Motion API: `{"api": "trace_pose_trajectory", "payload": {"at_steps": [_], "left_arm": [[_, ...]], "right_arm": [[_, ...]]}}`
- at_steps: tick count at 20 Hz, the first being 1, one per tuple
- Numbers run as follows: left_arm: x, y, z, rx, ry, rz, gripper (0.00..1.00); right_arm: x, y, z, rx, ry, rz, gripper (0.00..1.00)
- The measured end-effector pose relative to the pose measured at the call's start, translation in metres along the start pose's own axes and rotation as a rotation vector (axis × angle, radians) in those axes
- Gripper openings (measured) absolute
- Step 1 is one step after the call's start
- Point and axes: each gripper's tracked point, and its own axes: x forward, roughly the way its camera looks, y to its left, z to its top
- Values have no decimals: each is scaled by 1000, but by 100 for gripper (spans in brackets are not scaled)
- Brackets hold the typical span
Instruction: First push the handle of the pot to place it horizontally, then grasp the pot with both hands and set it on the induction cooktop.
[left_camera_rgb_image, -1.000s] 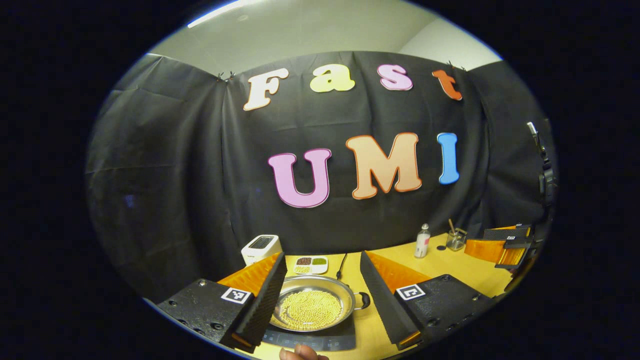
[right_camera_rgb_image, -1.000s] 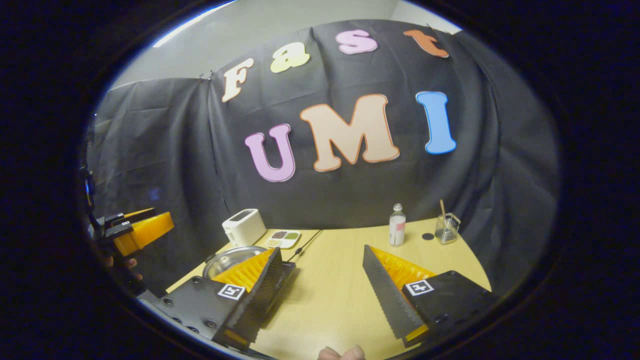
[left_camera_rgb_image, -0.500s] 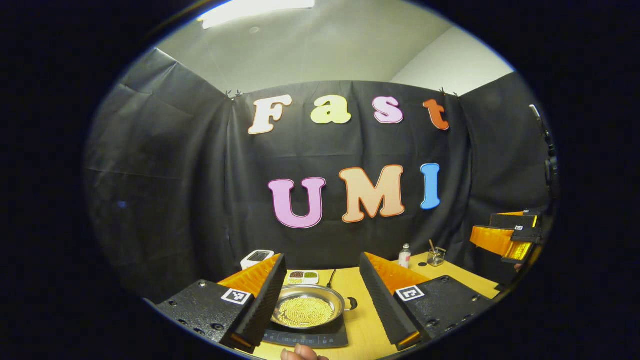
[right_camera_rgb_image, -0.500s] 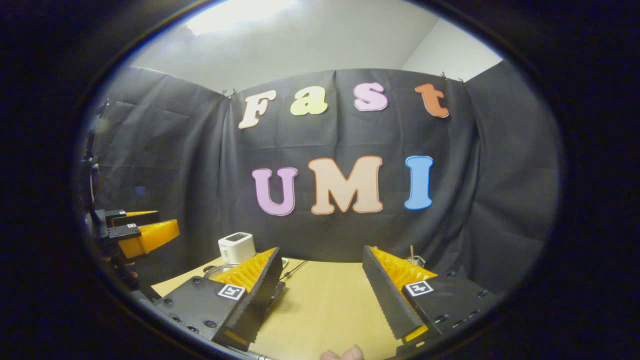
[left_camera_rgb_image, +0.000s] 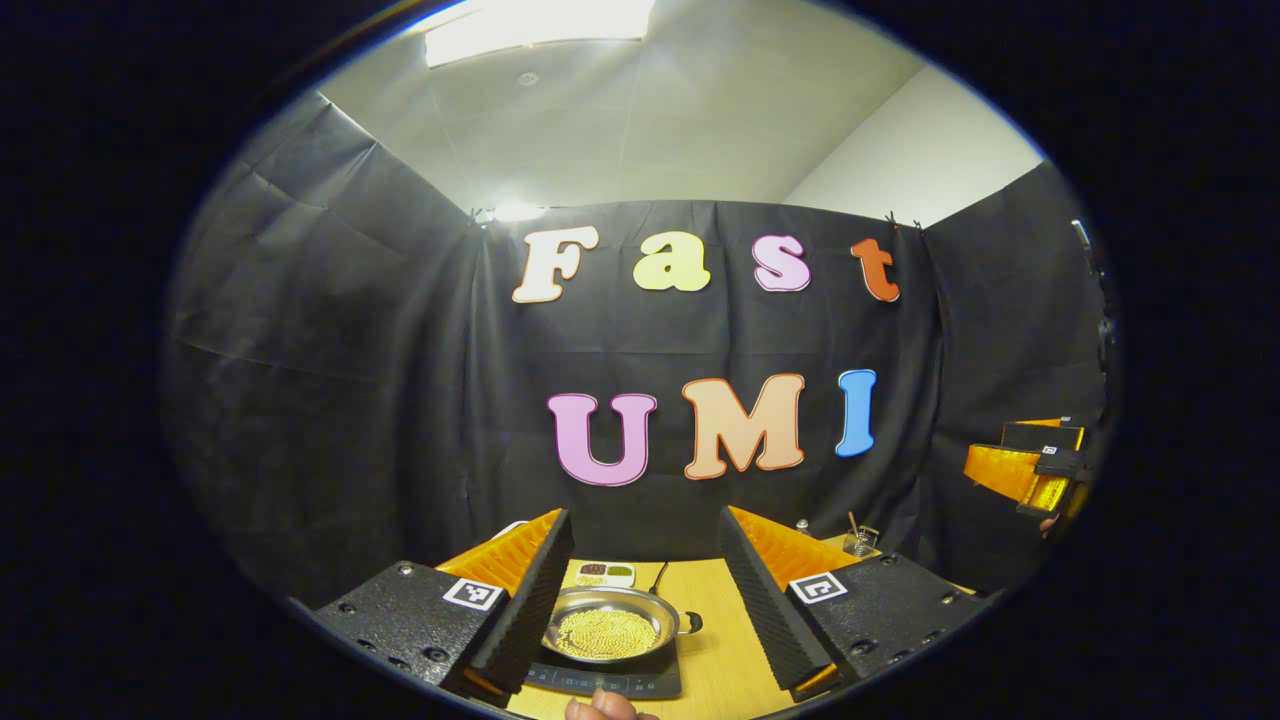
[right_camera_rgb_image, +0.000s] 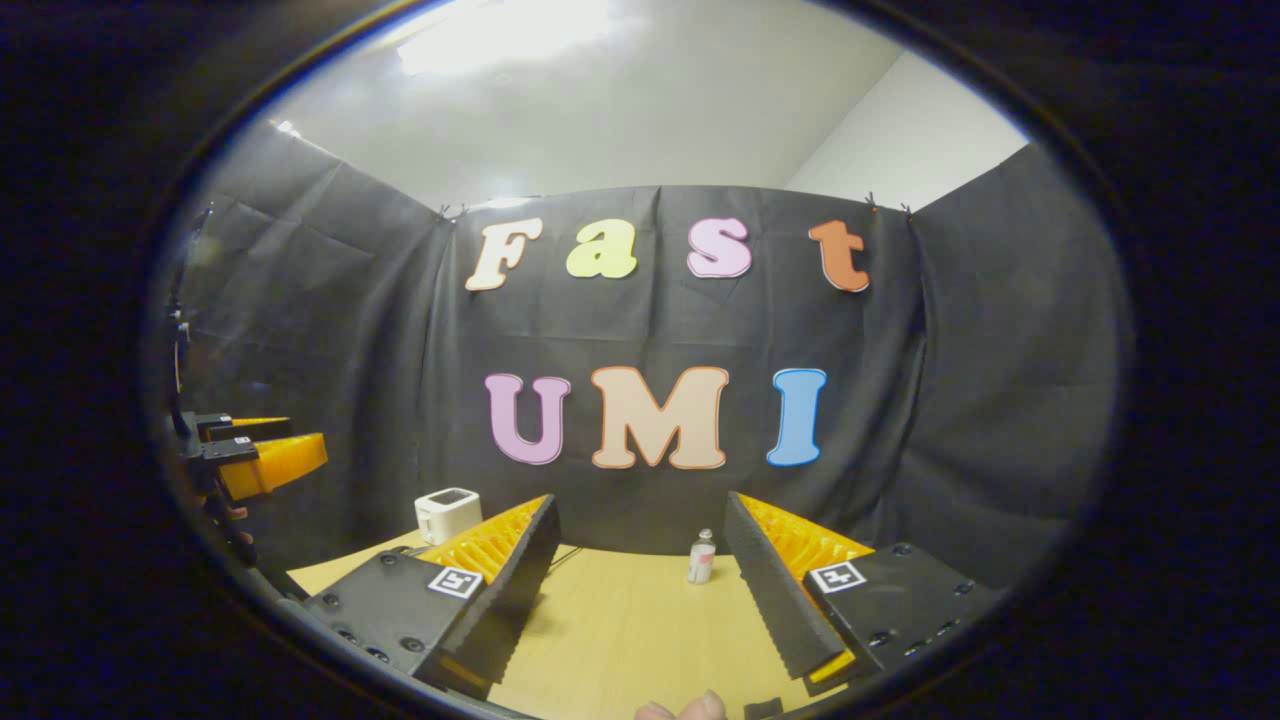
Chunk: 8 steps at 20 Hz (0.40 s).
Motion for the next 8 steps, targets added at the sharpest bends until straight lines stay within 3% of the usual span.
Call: {"api": "trace_pose_trajectory", "payload": {"at_steps": [6, 7, 8], "left_arm": [[-7, -29, 11, 15, -3, -31, 92], [-7, -31, 11, 12, 2, -34, 88], [-5, -32, 12, 9, 5, -34, 93]], "right_arm": [[-5, -17, 2, 38, 17, -2, 98], [-6, -18, 2, 45, 16, -2, 99], [-7, -20, 3, 47, 17, -1, 100]]}}
